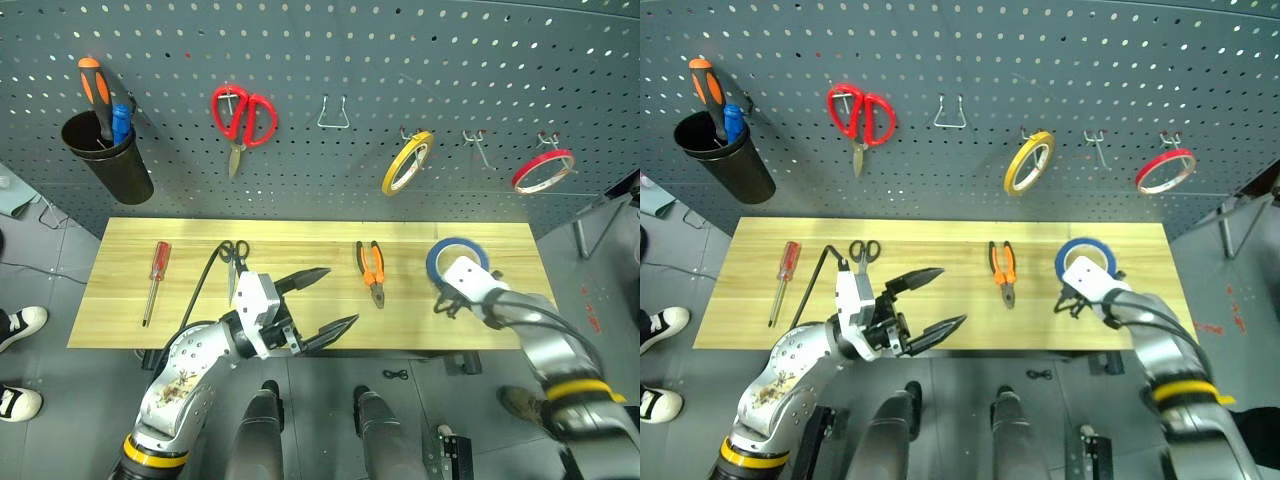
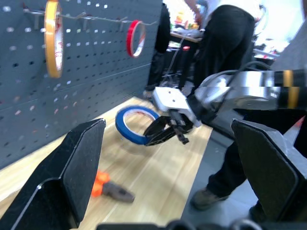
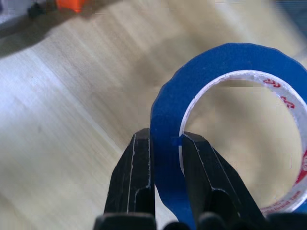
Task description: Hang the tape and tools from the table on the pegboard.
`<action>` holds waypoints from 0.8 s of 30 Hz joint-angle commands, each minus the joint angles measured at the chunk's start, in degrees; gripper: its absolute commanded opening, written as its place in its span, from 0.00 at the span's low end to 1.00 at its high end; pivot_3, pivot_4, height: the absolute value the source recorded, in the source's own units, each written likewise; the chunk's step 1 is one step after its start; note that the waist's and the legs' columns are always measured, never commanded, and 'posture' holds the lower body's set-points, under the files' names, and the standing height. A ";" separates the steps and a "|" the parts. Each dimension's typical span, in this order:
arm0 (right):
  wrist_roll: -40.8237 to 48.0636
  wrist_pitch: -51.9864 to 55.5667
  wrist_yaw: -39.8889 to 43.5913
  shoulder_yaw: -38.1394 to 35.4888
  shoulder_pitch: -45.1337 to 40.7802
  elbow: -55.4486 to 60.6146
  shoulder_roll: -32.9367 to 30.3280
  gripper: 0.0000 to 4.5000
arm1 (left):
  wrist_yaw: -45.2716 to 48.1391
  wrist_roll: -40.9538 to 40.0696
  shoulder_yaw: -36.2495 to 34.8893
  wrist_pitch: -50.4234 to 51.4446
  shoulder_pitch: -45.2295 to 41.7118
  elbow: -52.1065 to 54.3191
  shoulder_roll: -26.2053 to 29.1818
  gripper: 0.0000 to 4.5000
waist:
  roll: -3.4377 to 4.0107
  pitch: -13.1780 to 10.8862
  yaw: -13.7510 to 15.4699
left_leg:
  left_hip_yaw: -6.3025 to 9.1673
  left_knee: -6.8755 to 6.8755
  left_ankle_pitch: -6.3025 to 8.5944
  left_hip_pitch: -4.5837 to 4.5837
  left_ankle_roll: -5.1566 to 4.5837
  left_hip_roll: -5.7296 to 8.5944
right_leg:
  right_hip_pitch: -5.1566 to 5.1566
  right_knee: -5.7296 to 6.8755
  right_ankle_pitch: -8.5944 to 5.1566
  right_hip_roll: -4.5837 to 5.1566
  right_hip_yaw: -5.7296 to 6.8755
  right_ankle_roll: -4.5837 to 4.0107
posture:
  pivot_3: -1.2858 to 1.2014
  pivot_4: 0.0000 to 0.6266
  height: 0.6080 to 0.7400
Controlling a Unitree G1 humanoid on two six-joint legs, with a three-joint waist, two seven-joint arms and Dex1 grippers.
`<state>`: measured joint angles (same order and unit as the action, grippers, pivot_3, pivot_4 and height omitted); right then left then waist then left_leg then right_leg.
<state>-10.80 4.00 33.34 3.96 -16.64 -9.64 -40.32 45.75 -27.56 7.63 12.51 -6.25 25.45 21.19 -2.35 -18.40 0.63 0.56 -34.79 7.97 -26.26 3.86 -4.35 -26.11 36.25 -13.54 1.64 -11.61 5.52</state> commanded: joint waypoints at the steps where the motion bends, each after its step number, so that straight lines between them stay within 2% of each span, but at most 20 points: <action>1: -3.73 1.17 -4.50 -5.88 5.34 19.25 -1.99 0.11 | 0.48 -2.85 0.11 1.02 -2.51 0.49 -0.99 1.00 | 0.02 -0.02 -0.68 | 0.01 -0.01 -0.01 0.01 0.01 0.00 | -0.02 0.00 0.00 0.00 0.00 0.00 | 0.55 0.58 1.00; 4: -8.44 -0.46 -8.95 -8.09 6.76 28.42 -1.97 0.11 | -0.48 -4.70 -0.75 2.49 -5.28 -0.02 -1.96 1.00 | 0.02 -0.04 -1.35 | 0.03 -0.09 -0.05 0.04 0.08 0.01 | 0.00 0.03 0.05 0.00 0.01 0.01 | 0.54 0.57 1.00; 8: -12.80 -4.15 -13.32 -7.00 3.77 31.20 -1.14 0.11 | -1.36 -5.53 -1.35 3.11 -7.64 -0.75 -3.18 1.00 | 0.01 -0.04 -1.74 | 0.05 -0.16 -0.07 0.04 0.11 0.00 | 0.02 0.00 0.14 0.00 0.00 0.00 | 0.54 0.56 1.00; 16: -11.03 -5.45 -14.03 -6.96 -4.27 21.82 0.14 0.11 | -1.02 -4.14 -0.57 2.03 -6.87 -0.62 -3.03 1.00 | 0.00 -0.05 -1.45 | 0.05 -0.12 -0.07 -0.02 0.10 0.01 | 0.04 -0.07 0.16 0.01 0.01 -0.05 | 0.55 0.55 1.00; 24: -3.07 -1.49 -10.68 -8.59 -7.42 13.73 2.59 0.11 | -0.47 -3.63 -0.65 1.17 -6.27 -0.29 -2.35 1.00 | -0.01 -0.05 -1.42 | 0.06 -0.12 -0.07 -0.03 0.09 0.01 | 0.06 -0.05 0.23 0.01 0.01 -0.15 | 0.55 0.54 1.00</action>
<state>-16.46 1.61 21.65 -2.79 -23.60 3.82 -37.81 44.72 -31.12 6.98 15.01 -13.04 23.72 18.77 -2.36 -18.45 -0.79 0.62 -34.91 7.89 -26.29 3.95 -4.34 -26.05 36.20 -13.29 1.65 -11.60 5.34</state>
